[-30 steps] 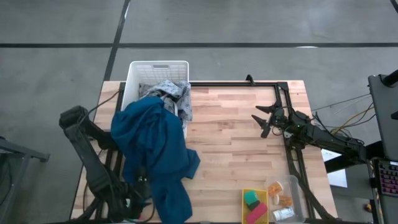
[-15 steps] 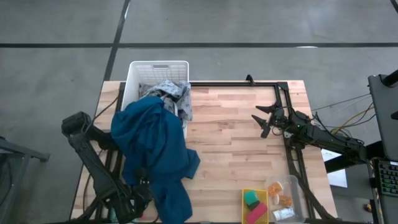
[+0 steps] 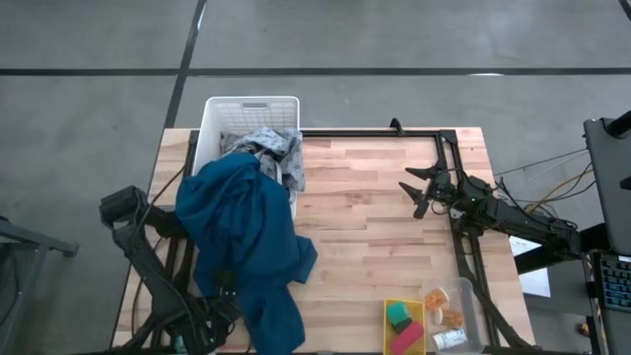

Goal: Pick & Place Medicine items
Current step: Put the blue patient gown into the white laundry bin

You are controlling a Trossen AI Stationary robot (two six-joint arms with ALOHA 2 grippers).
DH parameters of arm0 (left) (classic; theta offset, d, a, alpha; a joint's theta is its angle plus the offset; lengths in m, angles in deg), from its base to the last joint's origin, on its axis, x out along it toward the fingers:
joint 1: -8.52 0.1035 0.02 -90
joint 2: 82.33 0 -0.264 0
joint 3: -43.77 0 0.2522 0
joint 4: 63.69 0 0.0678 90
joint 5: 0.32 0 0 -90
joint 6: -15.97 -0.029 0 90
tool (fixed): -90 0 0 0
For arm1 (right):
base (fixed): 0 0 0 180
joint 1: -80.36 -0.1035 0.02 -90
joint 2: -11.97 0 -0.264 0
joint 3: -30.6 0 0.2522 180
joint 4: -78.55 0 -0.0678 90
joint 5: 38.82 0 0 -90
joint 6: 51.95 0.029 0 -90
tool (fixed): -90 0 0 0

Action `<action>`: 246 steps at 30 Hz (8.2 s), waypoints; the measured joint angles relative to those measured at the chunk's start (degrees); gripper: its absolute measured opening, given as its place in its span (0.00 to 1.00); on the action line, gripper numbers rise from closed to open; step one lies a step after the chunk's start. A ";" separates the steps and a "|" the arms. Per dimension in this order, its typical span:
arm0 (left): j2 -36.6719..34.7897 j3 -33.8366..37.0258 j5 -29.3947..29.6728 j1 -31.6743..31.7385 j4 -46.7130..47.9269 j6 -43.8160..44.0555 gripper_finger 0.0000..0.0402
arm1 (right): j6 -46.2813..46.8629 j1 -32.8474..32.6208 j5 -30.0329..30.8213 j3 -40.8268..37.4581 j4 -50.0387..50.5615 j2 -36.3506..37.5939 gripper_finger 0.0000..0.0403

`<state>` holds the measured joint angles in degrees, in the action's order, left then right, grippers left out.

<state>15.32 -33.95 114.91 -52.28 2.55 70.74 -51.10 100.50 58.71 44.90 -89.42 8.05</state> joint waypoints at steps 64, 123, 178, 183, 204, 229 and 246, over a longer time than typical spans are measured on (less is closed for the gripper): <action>-0.09 -12.14 20.53 3.30 37.51 20.04 0.00 | 0.01 0.00 0.00 0.00 0.00 -0.01 0.59; -27.28 -56.94 25.87 54.54 20.64 -41.74 0.00 | 0.02 -0.02 -0.02 0.00 0.00 -0.01 0.59; -6.91 -35.01 -16.61 103.54 25.26 -32.30 0.31 | 0.00 -0.02 0.00 0.00 0.00 -0.01 0.59; -6.93 -37.06 -16.90 103.54 24.66 -32.42 0.50 | 0.02 0.00 -0.01 0.00 0.00 0.00 0.59; -10.44 -44.24 -17.15 102.45 22.26 -37.01 0.80 | 0.01 -0.01 -0.01 0.00 0.00 0.00 0.59; -18.43 -40.64 21.01 49.26 25.45 -23.03 0.79 | 0.02 0.00 -0.01 0.00 0.00 -0.01 0.59; -14.91 -34.62 21.84 22.93 37.45 -2.77 0.79 | 0.02 -0.01 -0.02 0.00 0.00 -0.01 0.59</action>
<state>0.41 -68.57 136.75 -29.36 40.00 67.97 -51.08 100.49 58.69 44.90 -89.42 8.05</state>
